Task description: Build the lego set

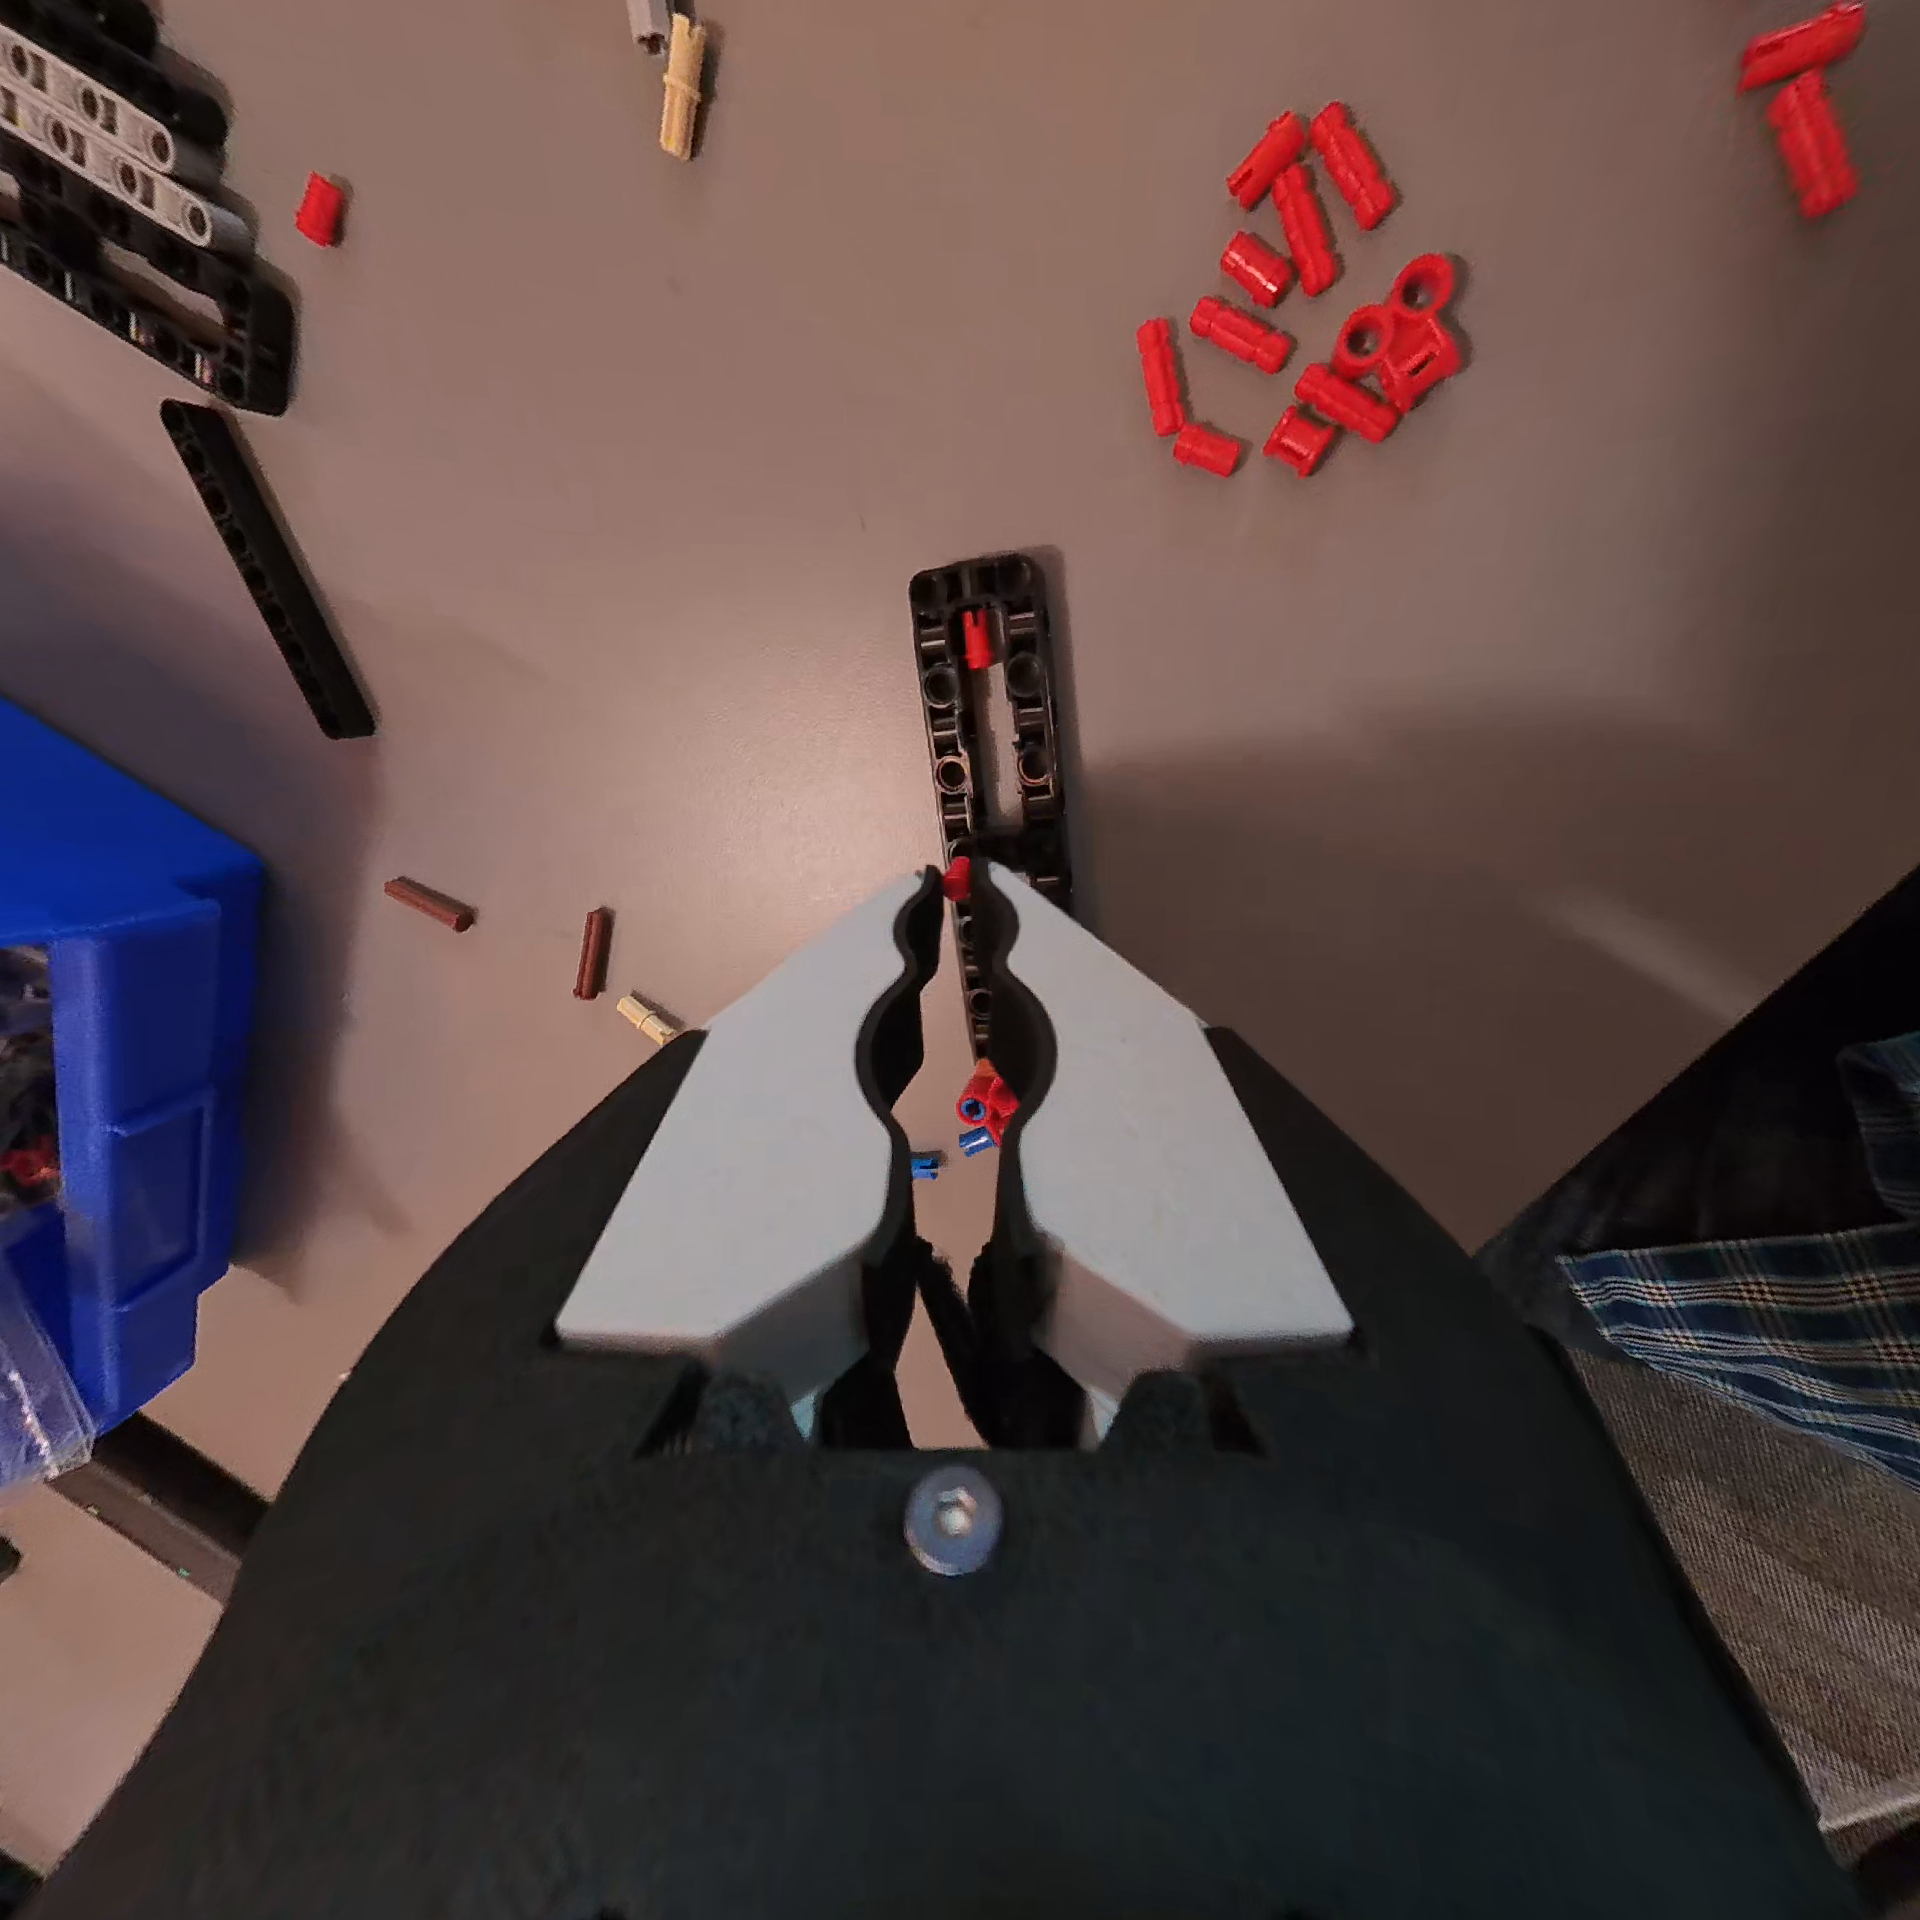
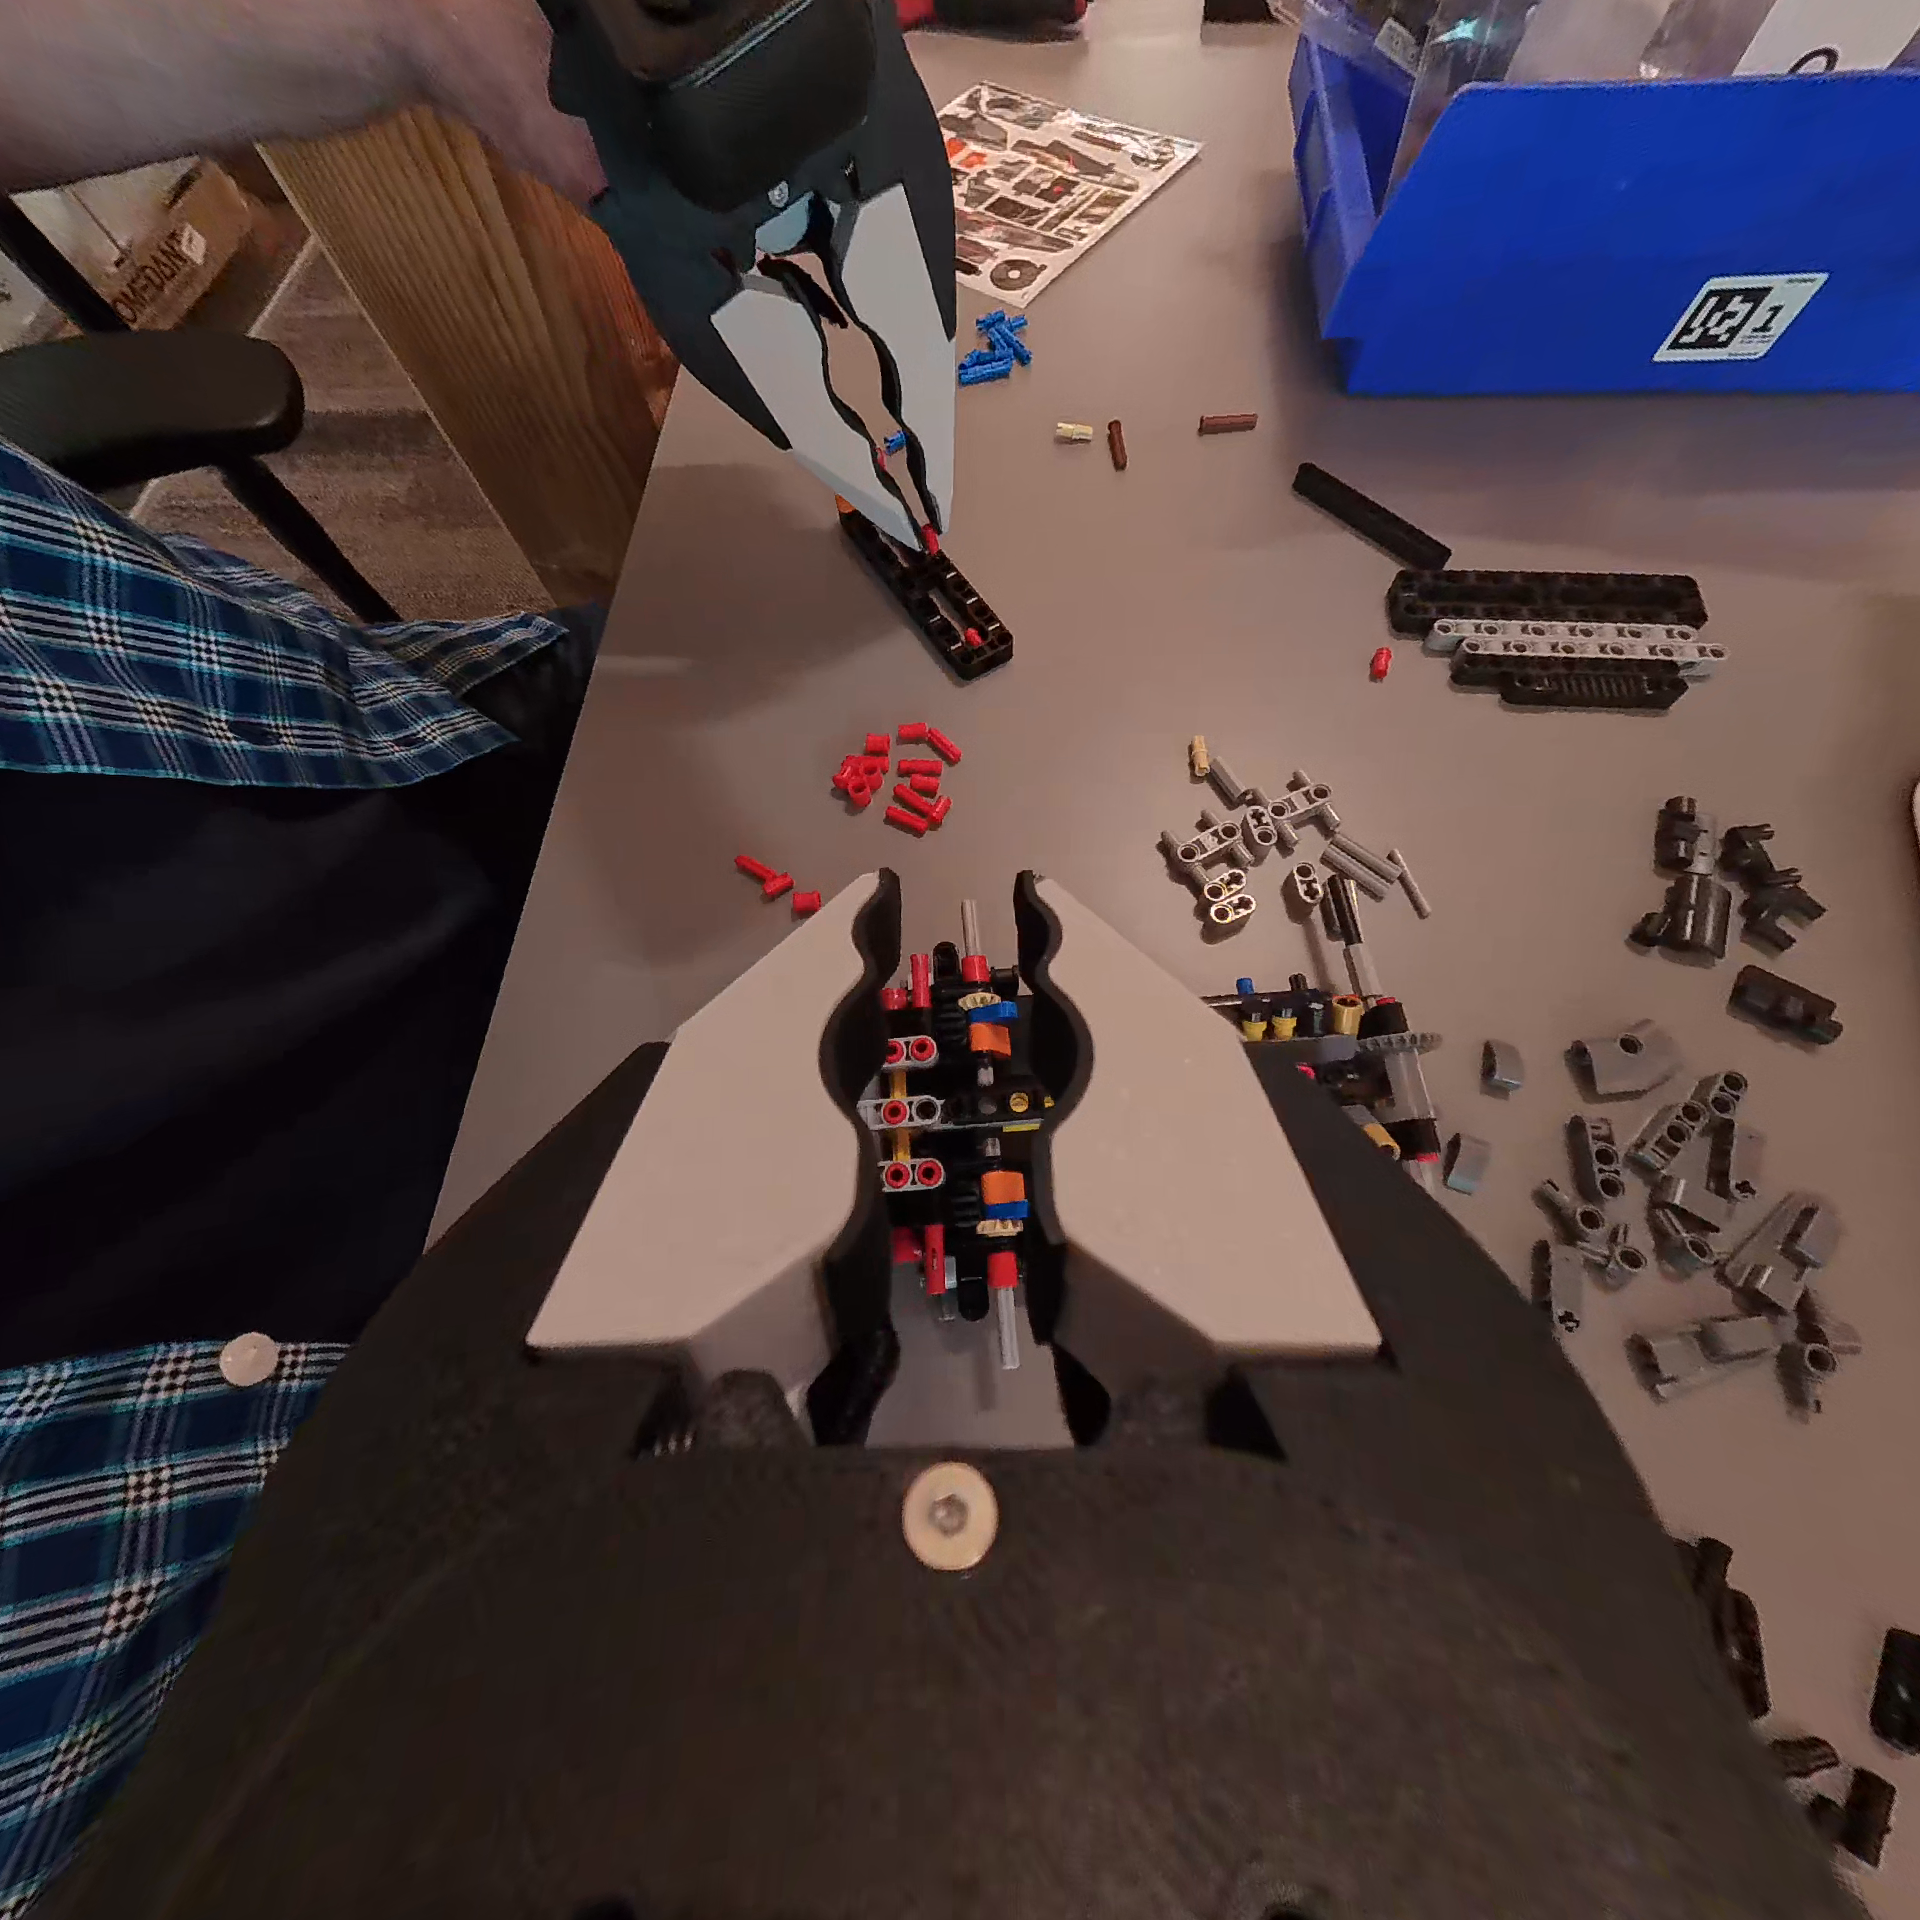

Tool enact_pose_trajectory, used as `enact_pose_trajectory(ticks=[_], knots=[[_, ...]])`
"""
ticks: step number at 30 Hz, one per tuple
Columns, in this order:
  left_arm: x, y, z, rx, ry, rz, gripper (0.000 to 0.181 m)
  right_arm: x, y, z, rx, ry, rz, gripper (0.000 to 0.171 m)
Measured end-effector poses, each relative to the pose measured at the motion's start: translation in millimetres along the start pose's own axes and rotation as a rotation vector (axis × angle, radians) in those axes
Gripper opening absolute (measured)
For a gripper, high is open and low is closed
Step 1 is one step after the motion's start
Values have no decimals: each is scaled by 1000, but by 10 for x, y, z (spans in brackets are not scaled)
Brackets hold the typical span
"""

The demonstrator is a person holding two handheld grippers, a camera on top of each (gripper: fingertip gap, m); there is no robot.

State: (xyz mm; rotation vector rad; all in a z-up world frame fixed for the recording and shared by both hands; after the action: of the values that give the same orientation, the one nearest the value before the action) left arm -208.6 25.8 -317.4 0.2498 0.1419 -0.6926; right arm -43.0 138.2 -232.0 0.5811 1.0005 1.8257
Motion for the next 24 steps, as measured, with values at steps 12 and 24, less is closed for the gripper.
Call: enact_pose_trajectory(ticks=[12, 24], knots=[[-4, -22, -47, -38, -24, -15, 3, 7, -17, 8, 9, 11, -15, 18], [-26, 5, -58, -43, -35, -11, 3, 2, -57, -13, 2, 24, -25, 18]])
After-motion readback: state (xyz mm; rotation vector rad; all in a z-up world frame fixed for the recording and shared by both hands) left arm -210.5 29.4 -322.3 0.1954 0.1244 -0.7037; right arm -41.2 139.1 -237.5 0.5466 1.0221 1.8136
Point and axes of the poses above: each gripper's, where its closed fingertips meet, z back along the fingers, y out of its top, x = y × z across the jaws, the point moved 1 cm from there along z, back along the fingers, and after that the axes turned 3 degrees about -y, right-handed, at the moved point
